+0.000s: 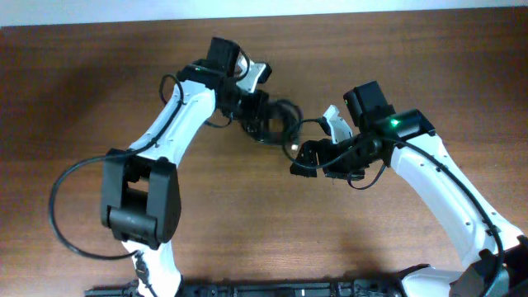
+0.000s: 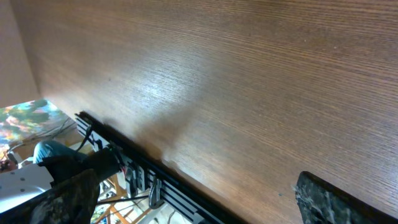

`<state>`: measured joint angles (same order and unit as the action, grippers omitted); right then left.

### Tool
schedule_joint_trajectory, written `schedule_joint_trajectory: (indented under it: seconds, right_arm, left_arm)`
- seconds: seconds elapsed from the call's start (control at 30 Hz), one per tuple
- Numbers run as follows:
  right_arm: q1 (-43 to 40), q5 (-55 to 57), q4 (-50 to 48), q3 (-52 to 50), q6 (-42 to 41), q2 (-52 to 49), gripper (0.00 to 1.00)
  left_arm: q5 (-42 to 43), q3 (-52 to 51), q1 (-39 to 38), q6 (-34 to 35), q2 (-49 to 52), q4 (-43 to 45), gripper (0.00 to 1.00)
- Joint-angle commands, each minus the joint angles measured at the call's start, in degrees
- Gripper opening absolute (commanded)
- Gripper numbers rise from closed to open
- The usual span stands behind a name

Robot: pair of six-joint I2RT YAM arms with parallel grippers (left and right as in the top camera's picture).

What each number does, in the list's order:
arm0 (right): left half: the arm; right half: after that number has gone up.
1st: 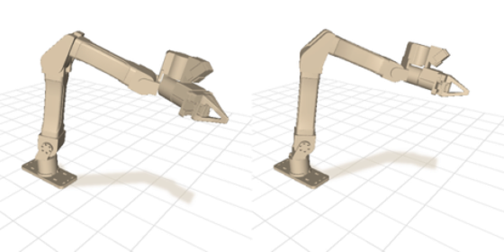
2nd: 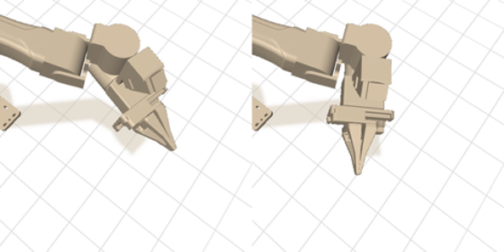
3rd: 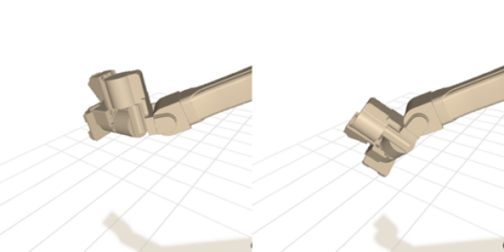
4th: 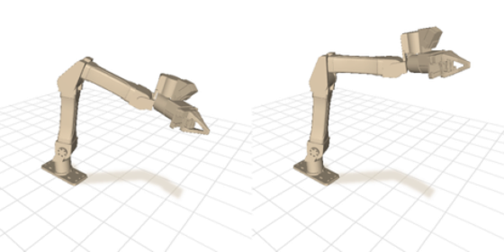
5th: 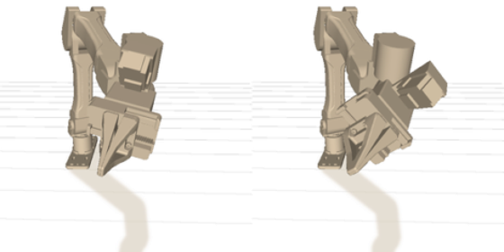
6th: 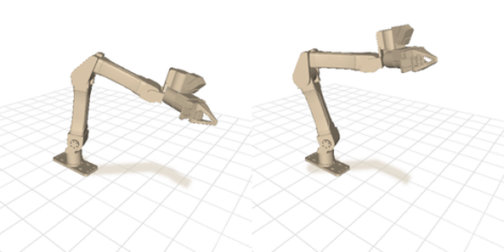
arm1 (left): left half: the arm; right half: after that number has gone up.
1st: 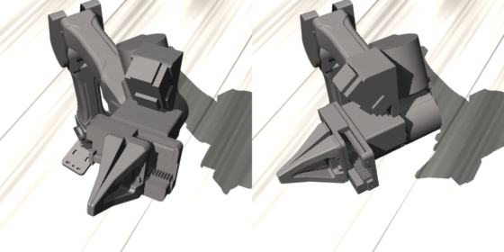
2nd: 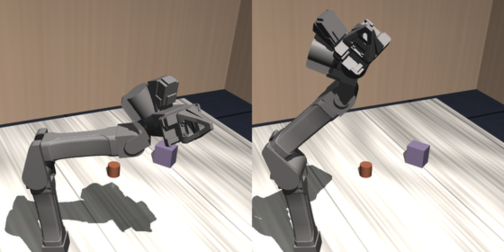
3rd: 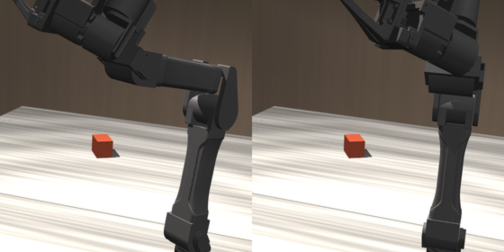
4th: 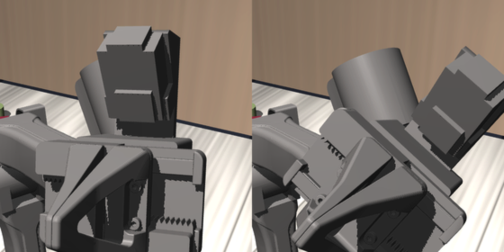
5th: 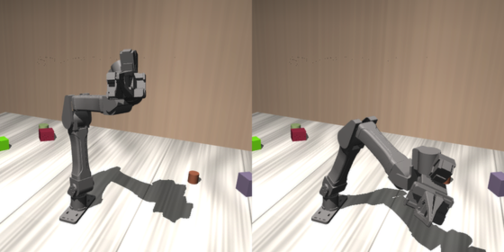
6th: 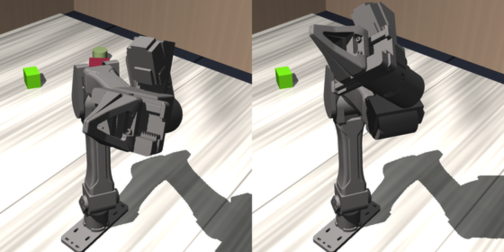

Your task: Untangle cables

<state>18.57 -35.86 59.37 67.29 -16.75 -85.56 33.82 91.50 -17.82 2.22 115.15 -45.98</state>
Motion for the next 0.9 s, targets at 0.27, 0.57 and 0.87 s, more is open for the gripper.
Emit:
schedule_joint_trajectory:
  seconds: [0.27,0.57,0.87]
  right_arm:
    - [0.17,-8.17,-6.67,0.39,-0.24,0.07,0.98]
    - [0.24,-17.84,-24.2,0.39,-4.79,0.07,0.99]
    - [5.64,1.66,-30.49,0.39,8.07,0.0,0.91]
  left_arm:
    - [-8.7,3.23,-0.76,9.81,-18.58,-6.34,0.0]
    - [-10.88,3.21,-0.83,25.59,-18.58,-12.28,0.02]
    - [-8.9,3.21,-0.94,25.62,-18.58,-15.41,0.0]
